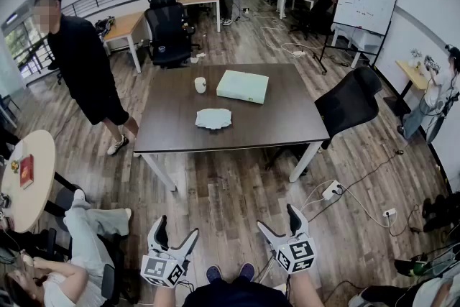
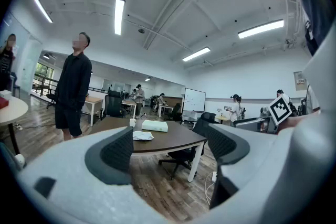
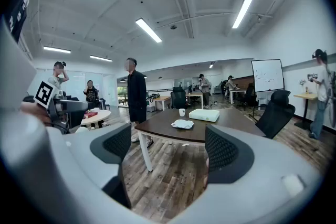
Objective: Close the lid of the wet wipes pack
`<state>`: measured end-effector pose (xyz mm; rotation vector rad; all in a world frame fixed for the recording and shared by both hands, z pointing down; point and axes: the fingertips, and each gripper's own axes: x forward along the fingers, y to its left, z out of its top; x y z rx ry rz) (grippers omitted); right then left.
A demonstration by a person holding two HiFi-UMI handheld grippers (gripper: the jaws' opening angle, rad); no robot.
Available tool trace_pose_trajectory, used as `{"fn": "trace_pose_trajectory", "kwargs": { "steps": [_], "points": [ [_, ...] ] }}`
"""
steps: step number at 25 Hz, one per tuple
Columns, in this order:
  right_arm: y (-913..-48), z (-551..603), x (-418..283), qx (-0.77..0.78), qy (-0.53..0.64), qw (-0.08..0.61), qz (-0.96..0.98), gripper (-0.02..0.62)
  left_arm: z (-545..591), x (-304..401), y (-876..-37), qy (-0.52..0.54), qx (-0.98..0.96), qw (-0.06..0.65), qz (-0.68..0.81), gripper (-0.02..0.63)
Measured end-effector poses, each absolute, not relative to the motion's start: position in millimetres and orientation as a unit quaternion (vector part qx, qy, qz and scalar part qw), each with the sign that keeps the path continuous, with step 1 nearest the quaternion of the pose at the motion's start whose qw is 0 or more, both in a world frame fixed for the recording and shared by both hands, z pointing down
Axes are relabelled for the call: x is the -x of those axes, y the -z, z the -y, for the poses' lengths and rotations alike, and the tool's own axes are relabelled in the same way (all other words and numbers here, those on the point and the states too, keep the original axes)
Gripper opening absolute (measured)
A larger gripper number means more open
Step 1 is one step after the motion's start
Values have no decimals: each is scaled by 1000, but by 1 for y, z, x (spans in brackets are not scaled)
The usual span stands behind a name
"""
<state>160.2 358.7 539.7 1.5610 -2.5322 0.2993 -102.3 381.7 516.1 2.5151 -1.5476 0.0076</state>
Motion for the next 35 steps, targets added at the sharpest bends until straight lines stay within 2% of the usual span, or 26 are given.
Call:
{"fn": "trace_pose_trajectory", "kwargs": {
  "steps": [15,22,35],
  "points": [
    [-546,-350,-159,-521,-85,100,843,449,-371,102,-520,-5,-849,98,520,434],
    [-538,-338,-162,-518,-95,62,848,446,-359,105,-524,-7,-846,102,524,434],
    [-558,-333,-183,-498,-111,52,859,440,-366,83,-528,-7,-835,93,542,436]
  ]
}}
